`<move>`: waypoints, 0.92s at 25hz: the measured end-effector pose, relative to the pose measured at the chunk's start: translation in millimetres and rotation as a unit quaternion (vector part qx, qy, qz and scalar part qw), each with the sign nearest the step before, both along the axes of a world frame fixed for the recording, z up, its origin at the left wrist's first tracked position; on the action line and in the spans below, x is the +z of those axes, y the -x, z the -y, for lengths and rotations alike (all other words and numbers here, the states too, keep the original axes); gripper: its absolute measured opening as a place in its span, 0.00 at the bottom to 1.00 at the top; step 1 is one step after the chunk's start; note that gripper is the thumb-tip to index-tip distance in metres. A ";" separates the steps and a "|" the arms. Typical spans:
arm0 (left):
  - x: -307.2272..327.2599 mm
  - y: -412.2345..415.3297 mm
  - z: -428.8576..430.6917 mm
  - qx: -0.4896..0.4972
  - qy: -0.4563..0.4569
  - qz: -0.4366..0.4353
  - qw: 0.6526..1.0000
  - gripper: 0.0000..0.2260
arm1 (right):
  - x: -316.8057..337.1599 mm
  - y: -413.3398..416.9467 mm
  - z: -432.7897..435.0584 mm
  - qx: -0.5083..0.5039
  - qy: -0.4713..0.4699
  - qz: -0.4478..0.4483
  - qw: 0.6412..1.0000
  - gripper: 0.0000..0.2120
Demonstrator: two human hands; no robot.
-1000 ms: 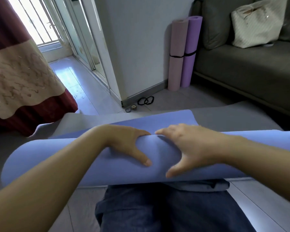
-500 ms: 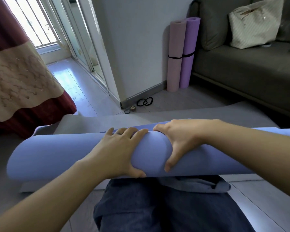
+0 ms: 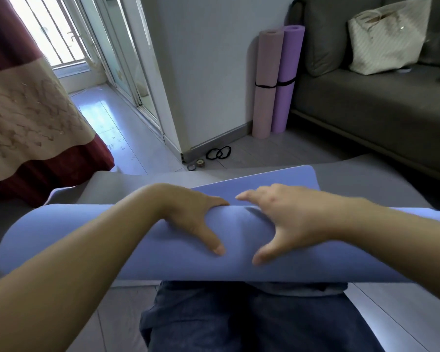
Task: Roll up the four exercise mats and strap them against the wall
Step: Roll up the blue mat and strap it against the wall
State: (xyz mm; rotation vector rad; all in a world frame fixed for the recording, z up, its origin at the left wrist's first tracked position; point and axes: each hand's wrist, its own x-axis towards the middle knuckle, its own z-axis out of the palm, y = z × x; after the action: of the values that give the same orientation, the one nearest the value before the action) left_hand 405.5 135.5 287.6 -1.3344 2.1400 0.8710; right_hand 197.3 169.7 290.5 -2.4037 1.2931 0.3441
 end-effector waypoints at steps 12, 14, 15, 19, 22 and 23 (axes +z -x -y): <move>-30.4 -10.0 -37.4 -0.056 0.348 0.003 0.936 0.49 | -12.3 -11.0 33.5 -0.016 -0.055 0.030 0.998 0.46; -17.0 -10.2 -33.1 -0.039 0.293 -0.017 0.955 0.48 | -3.1 -13.3 36.2 -0.017 -0.088 0.022 0.996 0.43; -10.8 -10.3 -33.9 -0.032 0.252 -0.028 0.967 0.48 | 0.5 -14.1 34.6 -0.014 -0.110 0.018 0.994 0.41; -0.8 -2.4 -37.2 -0.035 0.111 -0.051 0.992 0.42 | 3.1 -8.4 17.1 -0.019 -0.200 0.004 0.980 0.35; 1.5 5.2 -13.9 -0.010 0.030 -0.031 0.999 0.40 | 7.9 -0.3 6.9 -0.010 -0.121 0.016 0.992 0.42; 2.9 7.3 -5.4 -0.002 0.004 -0.023 1.000 0.39 | 7.7 0.3 2.1 -0.003 -0.065 0.002 0.998 0.46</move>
State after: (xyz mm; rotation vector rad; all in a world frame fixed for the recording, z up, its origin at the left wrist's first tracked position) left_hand 398.2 140.9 290.5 -1.3251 2.1824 0.9019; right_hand 197.1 167.6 298.1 -2.2908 1.2380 0.4087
